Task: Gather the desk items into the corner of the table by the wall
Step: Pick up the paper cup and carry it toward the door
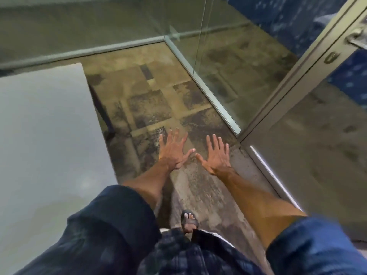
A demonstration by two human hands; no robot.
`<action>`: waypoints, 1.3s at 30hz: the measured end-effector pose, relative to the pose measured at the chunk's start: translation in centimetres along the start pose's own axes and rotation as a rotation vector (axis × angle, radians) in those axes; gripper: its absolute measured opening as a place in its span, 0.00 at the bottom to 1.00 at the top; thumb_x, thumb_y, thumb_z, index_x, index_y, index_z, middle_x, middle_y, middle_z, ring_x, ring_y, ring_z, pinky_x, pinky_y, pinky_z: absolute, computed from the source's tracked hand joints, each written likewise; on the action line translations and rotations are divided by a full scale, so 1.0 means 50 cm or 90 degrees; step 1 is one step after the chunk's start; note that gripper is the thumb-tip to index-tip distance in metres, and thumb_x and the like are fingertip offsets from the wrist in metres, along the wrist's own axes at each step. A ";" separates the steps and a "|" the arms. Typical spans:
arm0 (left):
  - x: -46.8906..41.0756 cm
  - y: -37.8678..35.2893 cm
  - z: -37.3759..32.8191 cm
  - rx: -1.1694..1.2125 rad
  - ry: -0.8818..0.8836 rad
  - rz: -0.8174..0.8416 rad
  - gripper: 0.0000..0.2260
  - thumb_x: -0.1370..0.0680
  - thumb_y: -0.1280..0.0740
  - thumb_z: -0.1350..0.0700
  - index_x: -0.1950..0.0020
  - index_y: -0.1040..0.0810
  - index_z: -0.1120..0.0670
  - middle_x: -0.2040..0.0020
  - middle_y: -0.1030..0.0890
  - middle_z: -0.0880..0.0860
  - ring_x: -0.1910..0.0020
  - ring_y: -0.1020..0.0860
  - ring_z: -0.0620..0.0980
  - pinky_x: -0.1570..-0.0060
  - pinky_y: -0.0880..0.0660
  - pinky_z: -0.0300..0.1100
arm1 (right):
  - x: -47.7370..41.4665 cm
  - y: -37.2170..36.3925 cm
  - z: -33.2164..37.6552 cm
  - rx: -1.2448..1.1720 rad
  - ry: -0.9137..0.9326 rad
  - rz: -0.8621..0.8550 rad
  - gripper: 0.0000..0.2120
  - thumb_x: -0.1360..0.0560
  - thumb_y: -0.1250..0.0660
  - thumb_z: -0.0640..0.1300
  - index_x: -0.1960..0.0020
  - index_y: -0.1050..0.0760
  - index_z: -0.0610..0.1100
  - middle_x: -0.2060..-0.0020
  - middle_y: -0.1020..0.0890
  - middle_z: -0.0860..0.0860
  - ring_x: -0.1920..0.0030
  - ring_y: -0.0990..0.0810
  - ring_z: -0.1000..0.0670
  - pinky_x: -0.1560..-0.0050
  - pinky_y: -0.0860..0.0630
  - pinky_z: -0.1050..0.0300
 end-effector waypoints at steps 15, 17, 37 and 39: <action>-0.379 0.165 0.275 0.002 0.187 -0.051 0.34 0.22 0.53 0.32 0.21 0.53 0.47 0.20 0.56 0.56 0.22 0.54 0.60 0.27 0.59 0.65 | -0.556 0.113 0.213 0.040 0.192 0.015 0.42 0.24 0.52 0.70 0.21 0.56 0.45 0.21 0.54 0.45 0.21 0.56 0.42 0.24 0.58 0.39; -0.457 0.201 0.360 0.021 0.212 -0.054 0.34 0.22 0.52 0.32 0.21 0.52 0.46 0.20 0.55 0.56 0.22 0.55 0.60 0.27 0.59 0.64 | -0.668 0.122 0.285 0.029 0.207 0.023 0.41 0.23 0.50 0.68 0.21 0.57 0.46 0.21 0.55 0.45 0.21 0.57 0.42 0.24 0.57 0.39; -0.963 0.454 0.896 0.041 0.398 -0.105 0.34 0.23 0.56 0.31 0.21 0.53 0.47 0.20 0.54 0.56 0.22 0.55 0.60 0.27 0.58 0.65 | -1.386 0.271 0.772 0.071 0.438 0.017 0.39 0.24 0.46 0.67 0.22 0.51 0.46 0.21 0.48 0.46 0.22 0.51 0.42 0.24 0.54 0.37; -1.012 0.477 0.956 0.055 0.429 -0.100 0.34 0.23 0.56 0.31 0.21 0.53 0.47 0.20 0.55 0.56 0.22 0.55 0.60 0.27 0.58 0.65 | -1.462 0.277 0.833 0.083 0.470 0.040 0.39 0.24 0.47 0.67 0.21 0.52 0.45 0.21 0.49 0.46 0.22 0.52 0.42 0.24 0.55 0.37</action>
Point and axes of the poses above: each hand's wrist, its own x-axis away from the middle knuckle, its own y-axis out of the back of the hand, z = x × y, the point moved 7 cm from there along -x, towards the middle knuckle
